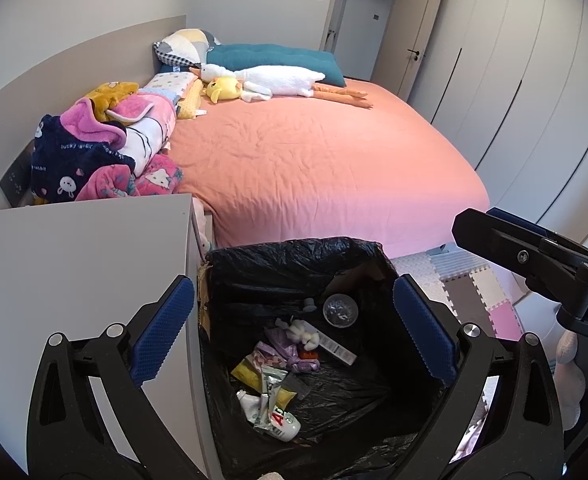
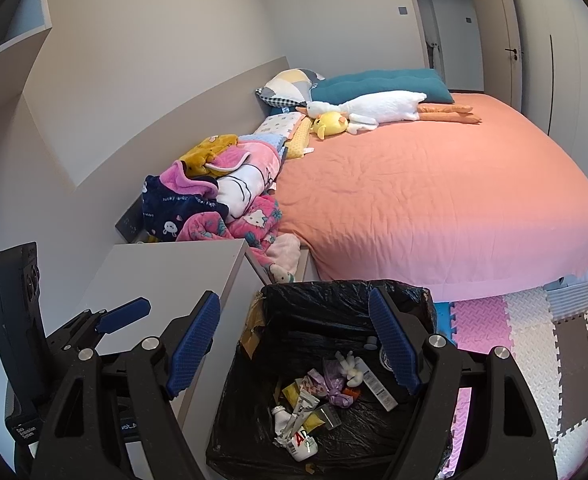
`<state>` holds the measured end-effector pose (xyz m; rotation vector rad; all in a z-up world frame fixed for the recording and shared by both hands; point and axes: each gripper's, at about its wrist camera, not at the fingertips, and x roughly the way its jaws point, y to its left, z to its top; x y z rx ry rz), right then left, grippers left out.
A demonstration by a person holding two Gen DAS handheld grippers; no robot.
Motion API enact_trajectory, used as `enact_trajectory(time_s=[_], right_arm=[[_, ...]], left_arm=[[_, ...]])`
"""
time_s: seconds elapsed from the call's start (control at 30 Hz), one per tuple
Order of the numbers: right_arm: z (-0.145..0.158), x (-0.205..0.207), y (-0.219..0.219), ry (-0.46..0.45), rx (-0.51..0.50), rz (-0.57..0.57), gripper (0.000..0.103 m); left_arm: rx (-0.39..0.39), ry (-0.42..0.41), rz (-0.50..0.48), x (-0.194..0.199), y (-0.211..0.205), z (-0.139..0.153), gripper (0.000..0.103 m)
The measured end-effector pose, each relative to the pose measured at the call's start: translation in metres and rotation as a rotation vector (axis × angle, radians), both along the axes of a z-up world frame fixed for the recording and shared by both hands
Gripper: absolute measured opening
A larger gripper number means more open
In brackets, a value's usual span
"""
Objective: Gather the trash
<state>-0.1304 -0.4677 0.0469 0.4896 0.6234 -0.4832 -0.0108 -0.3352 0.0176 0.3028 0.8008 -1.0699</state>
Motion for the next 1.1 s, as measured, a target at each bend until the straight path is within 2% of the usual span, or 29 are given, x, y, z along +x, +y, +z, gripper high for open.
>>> enact_trajectory(time_s=[0.57,1.1], right_arm=[[0.0004,0.0013,-0.0003,0.000,-0.005,0.006,0.077],[0.0016,0.0033,-0.0006,0.000,-0.011,0.012,0.077]], left_arm=[[-0.002,-0.010,0.022,0.0043,0.0058,0.0033,0.096],[0.001,0.006,-0.006,0.0039,0.0034,0.0012,0.096]])
